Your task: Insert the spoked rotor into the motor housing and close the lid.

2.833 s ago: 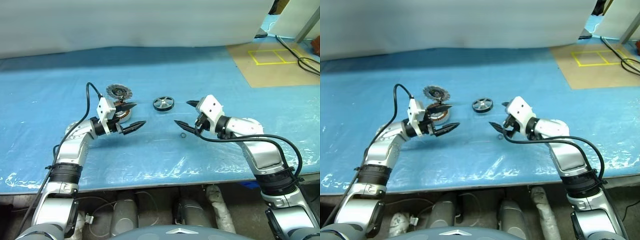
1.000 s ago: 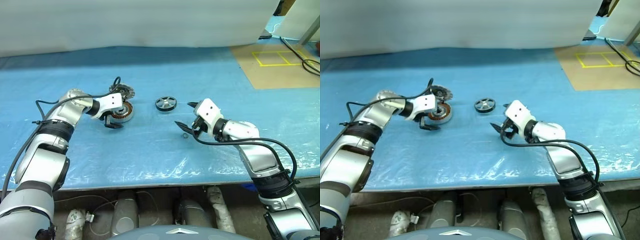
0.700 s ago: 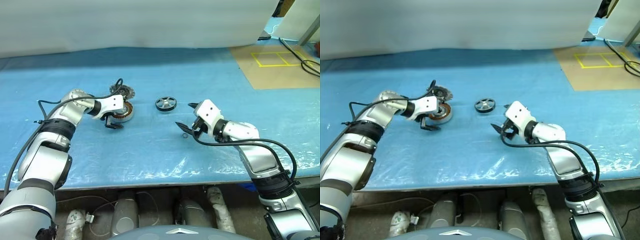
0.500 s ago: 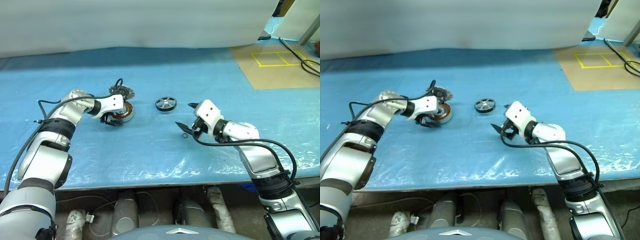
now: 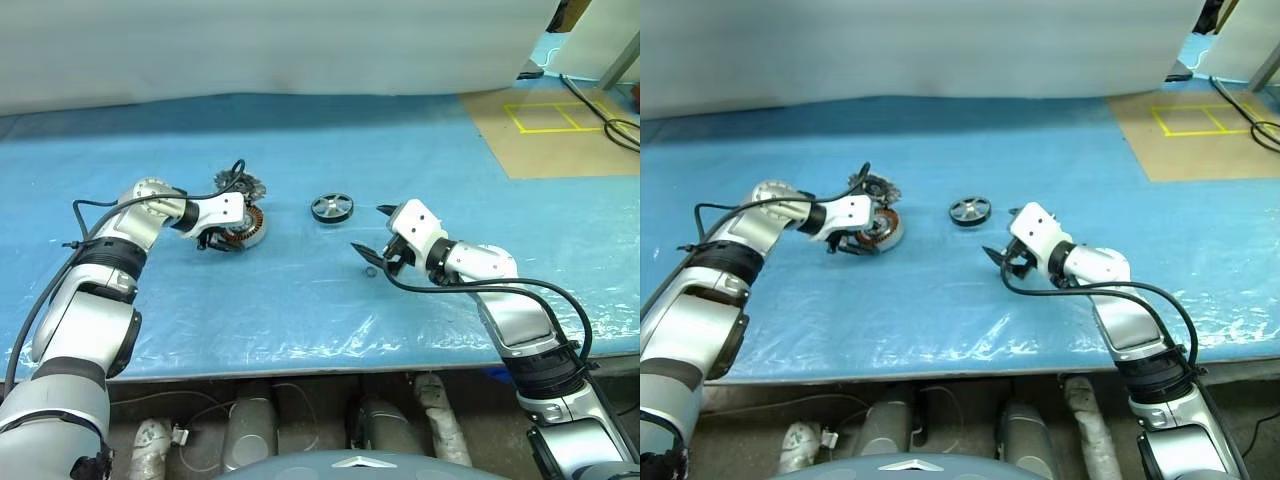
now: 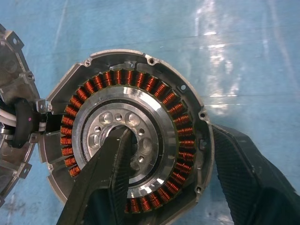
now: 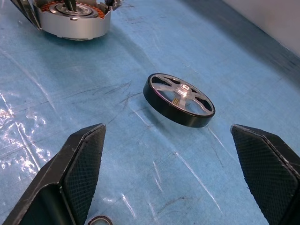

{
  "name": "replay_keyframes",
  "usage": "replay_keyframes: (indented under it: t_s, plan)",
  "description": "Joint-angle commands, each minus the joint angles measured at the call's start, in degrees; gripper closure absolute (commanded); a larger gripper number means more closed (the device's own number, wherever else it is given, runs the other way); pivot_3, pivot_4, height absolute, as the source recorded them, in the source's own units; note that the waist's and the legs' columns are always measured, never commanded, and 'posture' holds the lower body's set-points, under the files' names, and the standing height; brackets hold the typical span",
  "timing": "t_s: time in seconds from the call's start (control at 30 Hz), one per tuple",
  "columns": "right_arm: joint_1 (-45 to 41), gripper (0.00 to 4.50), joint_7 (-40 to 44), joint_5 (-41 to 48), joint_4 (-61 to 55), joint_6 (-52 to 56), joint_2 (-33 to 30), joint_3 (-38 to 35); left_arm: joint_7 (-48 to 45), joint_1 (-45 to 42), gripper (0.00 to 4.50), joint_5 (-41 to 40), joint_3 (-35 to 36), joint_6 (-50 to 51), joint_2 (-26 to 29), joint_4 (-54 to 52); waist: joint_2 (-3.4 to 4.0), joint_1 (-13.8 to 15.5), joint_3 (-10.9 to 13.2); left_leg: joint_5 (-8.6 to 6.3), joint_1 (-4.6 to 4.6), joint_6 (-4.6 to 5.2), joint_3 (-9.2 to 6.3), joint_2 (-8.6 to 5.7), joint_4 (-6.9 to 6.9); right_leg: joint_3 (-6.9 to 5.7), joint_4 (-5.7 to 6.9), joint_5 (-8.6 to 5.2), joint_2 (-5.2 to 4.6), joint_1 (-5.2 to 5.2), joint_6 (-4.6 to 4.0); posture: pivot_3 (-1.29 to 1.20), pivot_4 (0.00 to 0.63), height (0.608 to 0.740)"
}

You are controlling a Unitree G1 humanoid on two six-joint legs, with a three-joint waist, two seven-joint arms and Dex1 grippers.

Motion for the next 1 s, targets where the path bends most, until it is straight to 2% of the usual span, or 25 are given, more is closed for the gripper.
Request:
replay_keyframes:
  t_s: [0.03, 0.27, 0.47, 0.57, 1.0]
  plan:
    - [0.02, 0.0, -0.21, -0.02, -0.9, -1.29, -0.03, -0.43, -6.26, 3.32, 2.24, -4.97, 1.2, 3.69, -0.72, -6.59, 0.0, 0.03, 0.0, 0.0, -0.03, 0.0, 0.0, 0.0, -0.03, -0.01, 0.0, 0.0, 0.0, -0.03, 0.0, 0.0, 0.15, 0.74]
    - [-0.13, 0.0, -0.22, -0.09, -0.62, -1.38, 0.15, -0.54, -4.75, 9.4, 2.24, -3.33, -1.22, 19.48, -1.19, -28.64, 0.0, 0.23, 0.01, 0.0, -0.13, 0.01, 0.0, 0.0, -0.03, -0.09, -0.01, -0.01, -0.07, -0.06, -0.01, 0.0, 0.15, 0.74]
    - [0.34, 0.0, -0.48, -0.16, -0.78, -1.19, 0.61, -0.32, -2.95, 13.36, 2.24, -1.61, -5.64, 29.25, -4.8, -40.41, 0.01, 0.18, 0.02, 0.0, -0.1, 0.01, 0.01, 0.0, -0.02, -0.08, -0.02, -0.01, -0.06, -0.04, -0.02, 0.0, 0.15, 0.74]
    - [0.91, 0.0, -0.23, -0.15, -1.45, -0.91, 0.58, -0.11, -2.09, 13.57, 2.24, -0.78, -7.84, 32.75, -6.95, -42.25, 0.02, 0.21, 0.01, 0.0, -0.09, 0.01, 0.02, -0.01, -0.02, -0.08, -0.04, -0.01, -0.06, -0.01, -0.02, 0.0, 0.15, 0.74]
    - [3.24, 0.0, -0.98, -0.56, -3.14, -0.23, 0.67, -0.2, -2.65, 14.91, 2.24, -2.37, -10.97, 44.24, -9.54, -45.95, 0.14, 0.03, -0.06, 0.0, -0.01, 0.02, 0.02, -0.02, -0.03, -0.06, -0.09, -0.02, -0.05, 0.06, -0.02, 0.0, 0.15, 0.74]
